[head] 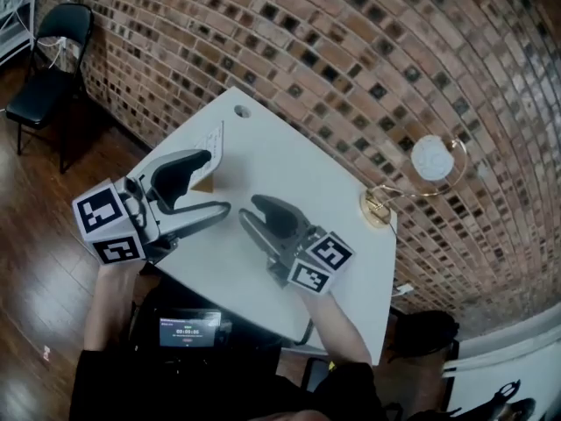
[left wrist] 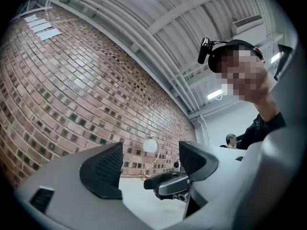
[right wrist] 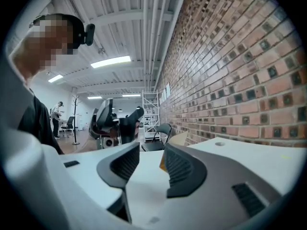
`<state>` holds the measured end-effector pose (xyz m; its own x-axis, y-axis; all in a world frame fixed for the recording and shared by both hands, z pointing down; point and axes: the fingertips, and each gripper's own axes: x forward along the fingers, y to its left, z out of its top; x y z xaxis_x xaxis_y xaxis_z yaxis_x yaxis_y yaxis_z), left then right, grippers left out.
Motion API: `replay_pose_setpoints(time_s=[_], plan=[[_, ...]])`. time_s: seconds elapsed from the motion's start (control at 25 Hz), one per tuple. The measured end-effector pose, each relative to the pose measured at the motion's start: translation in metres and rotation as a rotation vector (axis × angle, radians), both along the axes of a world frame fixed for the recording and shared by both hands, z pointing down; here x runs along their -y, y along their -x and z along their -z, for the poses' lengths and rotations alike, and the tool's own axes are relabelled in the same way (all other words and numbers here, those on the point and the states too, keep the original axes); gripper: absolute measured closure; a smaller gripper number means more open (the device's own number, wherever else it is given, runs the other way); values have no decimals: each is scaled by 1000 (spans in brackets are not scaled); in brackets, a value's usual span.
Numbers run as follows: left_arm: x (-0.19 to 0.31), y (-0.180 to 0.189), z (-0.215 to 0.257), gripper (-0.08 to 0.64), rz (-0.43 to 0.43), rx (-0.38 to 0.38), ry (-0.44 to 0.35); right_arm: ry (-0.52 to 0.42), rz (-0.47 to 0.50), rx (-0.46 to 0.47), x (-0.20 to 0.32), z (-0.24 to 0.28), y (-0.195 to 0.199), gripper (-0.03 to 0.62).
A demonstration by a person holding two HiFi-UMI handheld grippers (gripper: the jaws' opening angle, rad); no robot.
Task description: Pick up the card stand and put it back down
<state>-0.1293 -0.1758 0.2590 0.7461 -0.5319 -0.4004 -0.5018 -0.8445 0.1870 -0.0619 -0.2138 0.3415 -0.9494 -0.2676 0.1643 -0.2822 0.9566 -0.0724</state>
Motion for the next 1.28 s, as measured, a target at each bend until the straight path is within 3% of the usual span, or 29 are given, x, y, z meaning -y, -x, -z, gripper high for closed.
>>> replay_pose_setpoints(time_s=[0.28,0.52,0.8,1.28], plan=[[-5,4,-7,201,8,72,-12,44,-80,-17,32,-20,32,364],[-10,16,-17,199,46,93,6,69,-124,-74,50,-39,58,359],[-10,7,-24,199,59,177,4,111,-156,-121,71,-57,89,359],[-14,16,-18,199,76,167,-14,163,-202,-125,92,-75,108,367]])
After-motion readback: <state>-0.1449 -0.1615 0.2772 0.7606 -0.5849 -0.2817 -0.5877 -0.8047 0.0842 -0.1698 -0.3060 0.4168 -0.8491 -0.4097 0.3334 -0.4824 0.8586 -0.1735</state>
